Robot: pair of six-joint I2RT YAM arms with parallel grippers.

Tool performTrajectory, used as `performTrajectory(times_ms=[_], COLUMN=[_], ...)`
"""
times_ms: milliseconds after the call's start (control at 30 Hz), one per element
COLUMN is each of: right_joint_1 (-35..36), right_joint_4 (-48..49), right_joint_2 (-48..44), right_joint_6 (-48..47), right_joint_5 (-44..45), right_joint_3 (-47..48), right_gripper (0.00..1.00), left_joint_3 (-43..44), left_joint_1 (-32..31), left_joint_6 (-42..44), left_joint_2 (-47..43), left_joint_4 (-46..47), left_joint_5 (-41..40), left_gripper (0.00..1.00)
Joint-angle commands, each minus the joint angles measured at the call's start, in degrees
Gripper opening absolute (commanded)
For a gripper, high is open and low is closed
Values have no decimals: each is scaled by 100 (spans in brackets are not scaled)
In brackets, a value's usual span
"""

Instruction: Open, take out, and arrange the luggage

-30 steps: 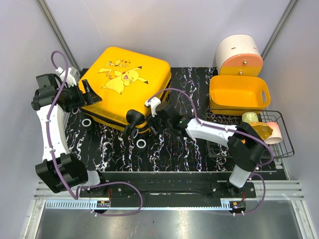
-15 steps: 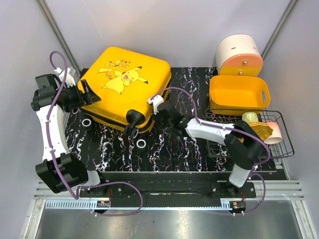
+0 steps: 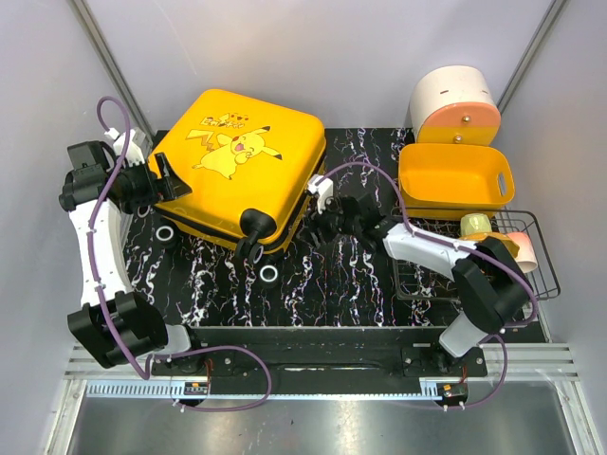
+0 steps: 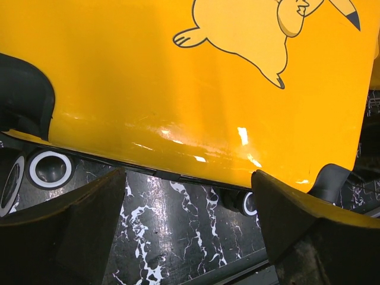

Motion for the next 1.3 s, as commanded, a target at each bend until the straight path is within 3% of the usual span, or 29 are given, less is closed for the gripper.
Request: performTrajectory(times_ms=[0, 133, 367, 700, 933, 1067, 1133, 1267], right_joint_1=[55, 292, 442, 442, 433, 354, 310, 301], right_joint_4=[644, 609, 864, 1040, 1181, 1242, 1234, 1146], right_joint_2=[-571, -492, -124, 351, 405, 378, 361, 316], right_joint_6=[346, 487, 654, 496, 592, 663, 724, 742], right_joint_5=[-748, -220, -35, 360, 562, 528, 414, 89], right_joint_3=[-372, -294, -66, 190, 269, 243, 225, 234], right_gripper=[71, 73, 58, 49, 28, 21, 22, 39], left_joint_3=[88, 18, -106, -105, -202, -220, -211, -193], left_joint_1=[42, 33, 33, 33, 33, 42, 42, 42], left_joint_6=[120, 41, -100, -109, -126, -118, -109, -117], left_joint_2=[-178, -230, -292, -248, -231, -231, -222, -196], left_joint_4=[55, 151, 284, 336, 398, 424, 433, 424], left_joint_5=[119, 171, 277, 286, 277, 242, 233, 259], left_gripper=[91, 91, 91, 90, 90, 90, 90, 90])
